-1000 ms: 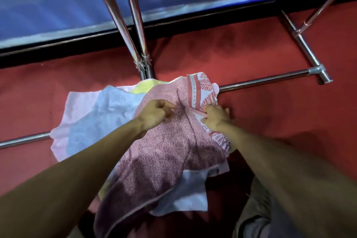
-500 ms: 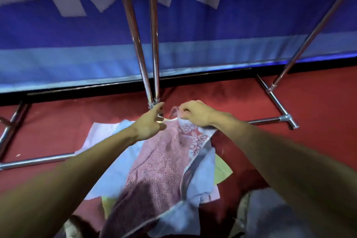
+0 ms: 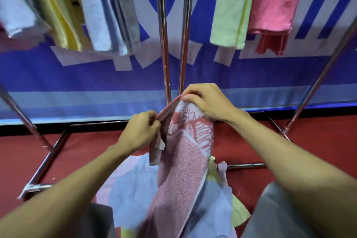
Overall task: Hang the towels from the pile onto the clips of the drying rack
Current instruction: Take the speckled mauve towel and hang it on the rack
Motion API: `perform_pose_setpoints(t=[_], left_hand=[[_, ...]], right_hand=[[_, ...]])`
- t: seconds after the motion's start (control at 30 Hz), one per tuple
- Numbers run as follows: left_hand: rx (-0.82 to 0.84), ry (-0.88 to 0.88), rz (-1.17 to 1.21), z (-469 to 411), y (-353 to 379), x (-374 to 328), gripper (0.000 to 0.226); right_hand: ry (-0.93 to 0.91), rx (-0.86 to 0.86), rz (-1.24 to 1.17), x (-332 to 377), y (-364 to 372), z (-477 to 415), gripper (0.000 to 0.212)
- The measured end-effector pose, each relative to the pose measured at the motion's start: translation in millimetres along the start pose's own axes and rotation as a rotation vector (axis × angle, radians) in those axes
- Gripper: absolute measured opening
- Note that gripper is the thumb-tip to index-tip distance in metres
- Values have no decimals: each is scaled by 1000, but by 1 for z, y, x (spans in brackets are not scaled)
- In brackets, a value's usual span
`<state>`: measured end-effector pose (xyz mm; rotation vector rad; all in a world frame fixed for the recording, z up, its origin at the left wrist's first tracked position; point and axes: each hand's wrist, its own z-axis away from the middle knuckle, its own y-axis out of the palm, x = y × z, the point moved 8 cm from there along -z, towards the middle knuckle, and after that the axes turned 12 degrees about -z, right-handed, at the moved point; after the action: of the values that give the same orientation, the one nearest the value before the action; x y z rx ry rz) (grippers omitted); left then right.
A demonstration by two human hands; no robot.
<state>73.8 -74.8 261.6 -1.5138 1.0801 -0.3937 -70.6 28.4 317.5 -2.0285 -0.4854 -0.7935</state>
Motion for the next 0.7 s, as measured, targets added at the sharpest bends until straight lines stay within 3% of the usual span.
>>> perform_pose_setpoints(t=[0.1,0.23,0.4,0.47,0.6,0.7], left_hand=[[-4,-41,-5,-11,-2,4,14],[132,-58,-190,-16,16,10,20],[34,-7,-15,-23,1,5,30],[24,-11,98,-24,-5,3,34],[24,-207,545,-24,-12,19,37],[-54,-314,745,-22,-23,31,32]], right_hand=[[55,-209,-117,-14,-8,-3,11],[61,-294,-110,-17,-22,-8,12],[126,-439,-12,-36,-50,1,13],[184,-379,95,-46,-48,8,15],[261,-147,321,-60,-36,21,28],[354,5,388,-71,-28,26,39]])
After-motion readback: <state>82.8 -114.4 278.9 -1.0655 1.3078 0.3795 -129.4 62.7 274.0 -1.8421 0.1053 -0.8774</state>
